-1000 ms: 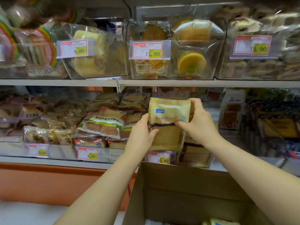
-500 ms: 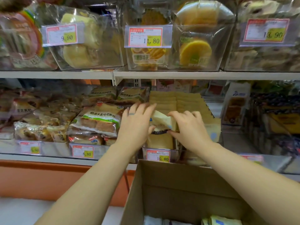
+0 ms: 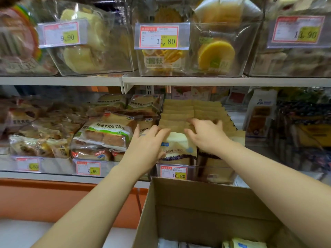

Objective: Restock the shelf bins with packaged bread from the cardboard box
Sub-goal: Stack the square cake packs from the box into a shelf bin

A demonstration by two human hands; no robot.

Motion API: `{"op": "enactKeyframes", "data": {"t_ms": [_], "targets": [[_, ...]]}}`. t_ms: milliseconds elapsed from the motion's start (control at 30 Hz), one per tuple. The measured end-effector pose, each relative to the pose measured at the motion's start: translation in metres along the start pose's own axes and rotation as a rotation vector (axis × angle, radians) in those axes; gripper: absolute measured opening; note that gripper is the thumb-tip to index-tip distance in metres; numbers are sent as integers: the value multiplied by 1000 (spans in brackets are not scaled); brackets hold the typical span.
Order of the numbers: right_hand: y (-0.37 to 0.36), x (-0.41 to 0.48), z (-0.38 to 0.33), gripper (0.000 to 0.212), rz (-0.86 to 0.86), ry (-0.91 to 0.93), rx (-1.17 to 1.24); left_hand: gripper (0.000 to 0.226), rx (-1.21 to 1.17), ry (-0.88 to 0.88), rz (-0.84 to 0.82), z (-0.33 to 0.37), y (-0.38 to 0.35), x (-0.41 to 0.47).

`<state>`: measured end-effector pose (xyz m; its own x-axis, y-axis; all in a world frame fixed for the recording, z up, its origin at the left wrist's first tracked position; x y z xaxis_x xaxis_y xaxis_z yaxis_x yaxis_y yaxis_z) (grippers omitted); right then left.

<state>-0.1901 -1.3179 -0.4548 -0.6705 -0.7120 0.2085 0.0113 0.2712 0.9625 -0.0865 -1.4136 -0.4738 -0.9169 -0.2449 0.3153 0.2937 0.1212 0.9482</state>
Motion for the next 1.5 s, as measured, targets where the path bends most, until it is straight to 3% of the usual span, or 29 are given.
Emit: {"op": "enactKeyframes", "data": {"t_ms": [100,167,333,433,533,633,733,833,933,1033,1233,1300,1400,1500], "targets": [[-10,10,1,38,-118,-37,93,74,-1,-31,-21,4,-1,1],[-8,9,-5,26,-120,7,20,77,-19,-81,-19,9,-3,-3],[18,-5,-16,21,137,129,-260,78,-47,-192,190,16,1,-11],[26,-13,-13,25,222,160,-237,86,-2,-205,270,18,6,-6],[22,-17,-9,32,173,197,-161,79,67,-173,310,18,7,1],[42,-31,8,31,291,173,13,69,173,-109,332,17,4,1],[46,-59,24,33,363,194,-49,81,194,-104,319,28,-1,-9],[13,-85,35,51,268,191,-187,79,141,-162,281,53,-11,-17],[-29,-92,39,65,67,166,-245,72,111,-130,166,67,-21,-9],[-48,-80,41,60,-55,168,-196,76,157,-79,11,65,-43,8],[-45,-64,43,59,-186,288,-227,59,122,-88,-198,57,-61,18],[-33,-70,43,56,-95,304,-336,56,133,-122,-197,58,-60,11],[-20,-84,40,58,31,247,-367,67,91,-128,16,60,-51,1],[-37,-95,29,68,-47,327,-359,72,66,-100,118,61,-58,-13]]}}
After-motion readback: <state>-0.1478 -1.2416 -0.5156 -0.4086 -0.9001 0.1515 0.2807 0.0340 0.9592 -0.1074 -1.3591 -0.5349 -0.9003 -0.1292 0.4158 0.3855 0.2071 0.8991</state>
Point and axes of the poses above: each hand's wrist, its own x-axis towards the middle knuckle, its own y-axis out of the back of the hand, z = x × y, the point moved 9 cm from there along x, towards the middle knuckle, and after that the axes turned 3 degrees about y, right-handed, at the moved point
